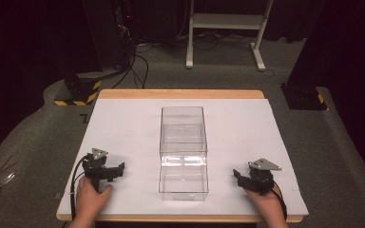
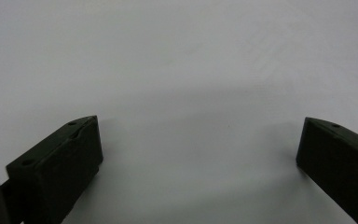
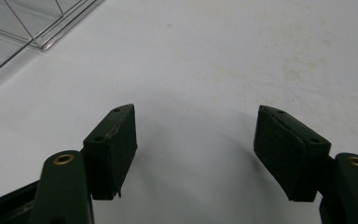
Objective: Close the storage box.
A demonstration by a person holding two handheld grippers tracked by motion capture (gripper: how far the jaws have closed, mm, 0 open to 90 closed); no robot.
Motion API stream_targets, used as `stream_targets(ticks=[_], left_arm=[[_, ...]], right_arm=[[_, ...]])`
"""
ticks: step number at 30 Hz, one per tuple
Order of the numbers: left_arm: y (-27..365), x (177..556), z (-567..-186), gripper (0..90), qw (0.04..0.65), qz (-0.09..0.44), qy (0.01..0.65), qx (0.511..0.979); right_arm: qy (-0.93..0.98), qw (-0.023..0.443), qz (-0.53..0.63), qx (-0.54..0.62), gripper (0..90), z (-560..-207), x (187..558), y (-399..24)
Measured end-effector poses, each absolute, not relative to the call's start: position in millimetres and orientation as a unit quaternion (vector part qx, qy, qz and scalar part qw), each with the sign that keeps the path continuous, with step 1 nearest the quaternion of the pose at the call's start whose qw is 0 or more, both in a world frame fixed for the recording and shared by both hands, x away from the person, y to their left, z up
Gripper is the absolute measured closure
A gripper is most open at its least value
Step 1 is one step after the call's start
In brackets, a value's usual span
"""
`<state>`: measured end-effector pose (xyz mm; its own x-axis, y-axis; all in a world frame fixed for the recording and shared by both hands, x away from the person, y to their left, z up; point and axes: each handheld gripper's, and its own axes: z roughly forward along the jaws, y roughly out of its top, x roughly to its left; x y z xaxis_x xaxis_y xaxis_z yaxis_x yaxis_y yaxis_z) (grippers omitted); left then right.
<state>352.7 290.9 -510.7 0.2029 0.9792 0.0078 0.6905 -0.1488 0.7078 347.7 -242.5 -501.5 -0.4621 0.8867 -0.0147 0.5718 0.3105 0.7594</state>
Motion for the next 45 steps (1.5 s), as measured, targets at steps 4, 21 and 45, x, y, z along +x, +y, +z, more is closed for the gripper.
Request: stream_targets(ticks=[4,21,45], left_arm=[[290.9,352.7,-510.7,0.5,0.295,0.245,0.582,0.717],[291.0,352.8,-510.7,0.5,0.295,0.244,0.582,0.718],[291.1,352.9,-510.6,0.4,0.295,0.244,0.582,0.717]], right_arm=[[0.778,0.223,0.352,0.470,29.9,-501.5,347.6,-241.8],[0.769,0.225,0.371,0.470,31.0,-499.1,345.3,-245.5],[0.767,0.231,0.400,0.446,32.6,-481.3,329.5,-240.7]])
